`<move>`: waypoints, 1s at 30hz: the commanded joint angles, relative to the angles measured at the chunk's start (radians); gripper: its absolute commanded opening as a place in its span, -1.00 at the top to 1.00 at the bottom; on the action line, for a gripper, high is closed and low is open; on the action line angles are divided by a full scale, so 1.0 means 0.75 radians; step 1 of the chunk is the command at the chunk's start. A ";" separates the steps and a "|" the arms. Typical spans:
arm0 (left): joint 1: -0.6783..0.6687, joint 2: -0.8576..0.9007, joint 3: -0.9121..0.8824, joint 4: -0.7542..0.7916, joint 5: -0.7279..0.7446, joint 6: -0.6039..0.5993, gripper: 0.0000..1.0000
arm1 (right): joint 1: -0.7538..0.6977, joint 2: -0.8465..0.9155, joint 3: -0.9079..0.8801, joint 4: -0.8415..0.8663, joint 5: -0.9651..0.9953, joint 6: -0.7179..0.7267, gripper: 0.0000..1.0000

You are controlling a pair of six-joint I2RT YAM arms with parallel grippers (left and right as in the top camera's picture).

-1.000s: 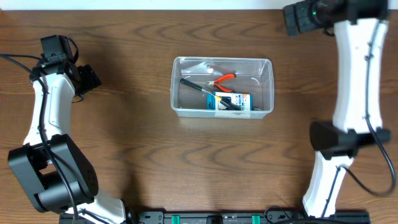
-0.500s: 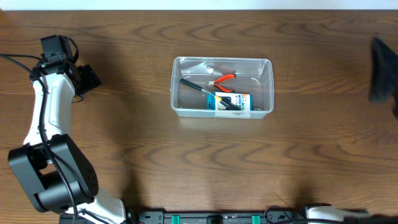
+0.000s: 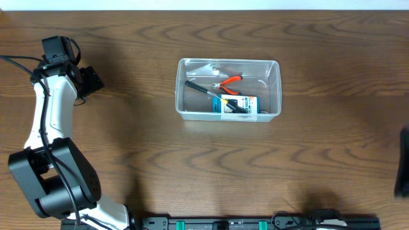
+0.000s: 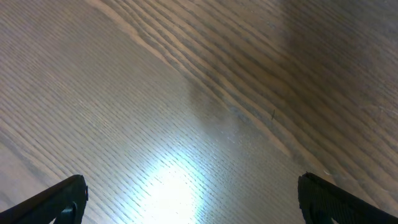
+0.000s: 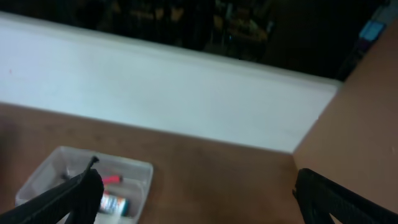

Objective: Pack container

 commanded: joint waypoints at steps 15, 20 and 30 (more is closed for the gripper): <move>0.003 0.012 0.030 -0.004 -0.016 -0.003 -0.96 | 0.001 -0.838 -1.707 0.867 -0.094 0.110 -0.98; 0.003 0.012 0.030 -0.004 -0.016 -0.003 -0.96 | -0.052 -1.062 -2.180 1.249 -0.127 0.225 -0.99; 0.003 0.012 0.030 -0.004 -0.016 -0.002 -0.96 | -0.081 -1.206 -2.702 1.718 -0.128 0.323 -0.99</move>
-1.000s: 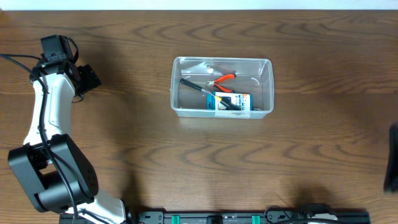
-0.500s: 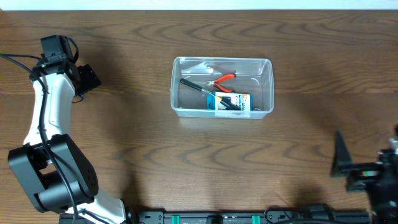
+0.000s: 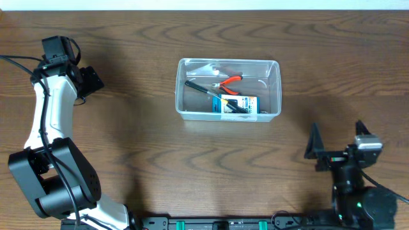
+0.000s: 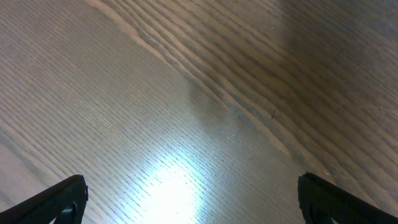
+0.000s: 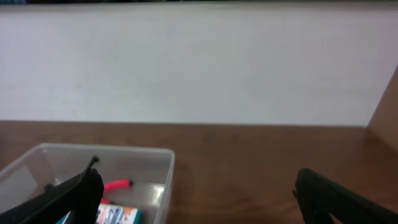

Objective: Pack container

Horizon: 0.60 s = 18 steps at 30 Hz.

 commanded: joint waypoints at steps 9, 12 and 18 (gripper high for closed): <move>0.003 0.012 0.030 -0.004 -0.016 -0.002 -0.96 | -0.021 -0.138 -0.400 0.283 -0.004 0.124 -0.99; 0.003 0.012 0.030 -0.004 -0.016 -0.002 -0.96 | -0.021 -0.197 -0.454 0.286 -0.004 0.124 -0.98; 0.003 0.012 0.030 -0.004 -0.016 -0.002 -0.96 | -0.021 -0.195 -0.509 0.289 -0.005 0.124 -0.99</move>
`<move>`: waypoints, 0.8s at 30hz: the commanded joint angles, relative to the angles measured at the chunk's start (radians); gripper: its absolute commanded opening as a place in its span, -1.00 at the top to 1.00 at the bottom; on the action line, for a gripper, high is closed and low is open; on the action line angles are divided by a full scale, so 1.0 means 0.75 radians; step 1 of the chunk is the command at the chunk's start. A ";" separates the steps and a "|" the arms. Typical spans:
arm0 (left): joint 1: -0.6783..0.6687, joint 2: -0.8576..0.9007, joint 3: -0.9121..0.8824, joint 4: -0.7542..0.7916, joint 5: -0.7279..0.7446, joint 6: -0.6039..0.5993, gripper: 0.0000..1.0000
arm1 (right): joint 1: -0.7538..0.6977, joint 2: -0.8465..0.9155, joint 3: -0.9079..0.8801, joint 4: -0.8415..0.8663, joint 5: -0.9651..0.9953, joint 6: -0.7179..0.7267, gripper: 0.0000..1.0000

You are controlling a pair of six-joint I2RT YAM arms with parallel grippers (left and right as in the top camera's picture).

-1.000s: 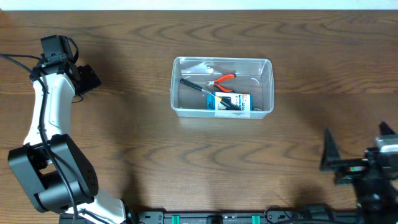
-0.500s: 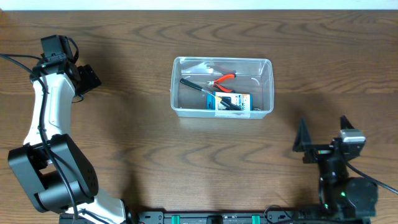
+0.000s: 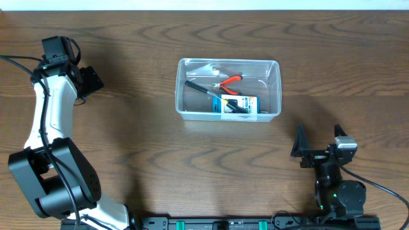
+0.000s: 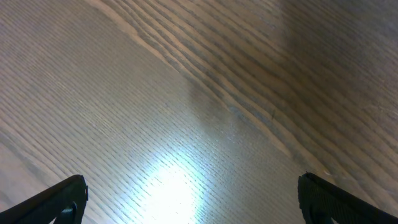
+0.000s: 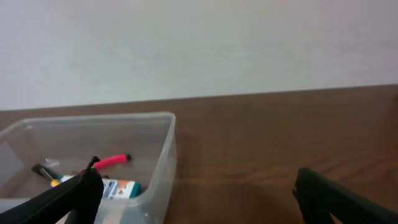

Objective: Pack container

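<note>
A clear plastic container (image 3: 275, 89) stands at the table's middle. Inside lie red-handled pliers (image 3: 230, 81), a black-handled tool (image 3: 199, 87) and a blue packaged item (image 3: 238, 104). My right gripper (image 3: 318, 139) is open and empty, low at the front right, a short way from the container's right end. Its view faces the container (image 5: 158, 162), with the pliers (image 5: 111, 161) and package (image 5: 121, 186) showing through the wall. At the far left my left gripper (image 3: 91, 80) is open over bare wood, its fingertips (image 4: 65, 198) wide apart with nothing between them.
The wooden table (image 3: 128, 140) runs to a white wall (image 5: 199, 43) at the back. The left arm's base (image 3: 51, 185) fills the front left corner. A black rail (image 3: 223, 223) lies along the front edge.
My right gripper has shifted a little left and toward the front edge. Its camera now looks lower, so the container shows larger. The left arm has not moved.
At first my right arm showed only at the overhead view's right edge, its camera tilted toward the wall. Then it stood at the front right, open and level with the container. Now it sits slightly further left. The left gripper stayed open and still throughout.
</note>
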 commanded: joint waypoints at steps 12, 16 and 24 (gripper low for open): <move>0.003 0.012 0.030 -0.004 -0.016 -0.002 -0.96 | -0.021 -0.013 -0.085 0.028 0.046 0.010 -0.99; 0.003 0.012 0.030 -0.004 -0.016 -0.002 -0.96 | -0.021 -0.013 -0.085 0.035 0.107 0.010 -0.98; 0.003 0.012 0.030 -0.004 -0.016 -0.002 -0.96 | -0.021 -0.013 -0.085 0.035 0.105 0.010 -0.99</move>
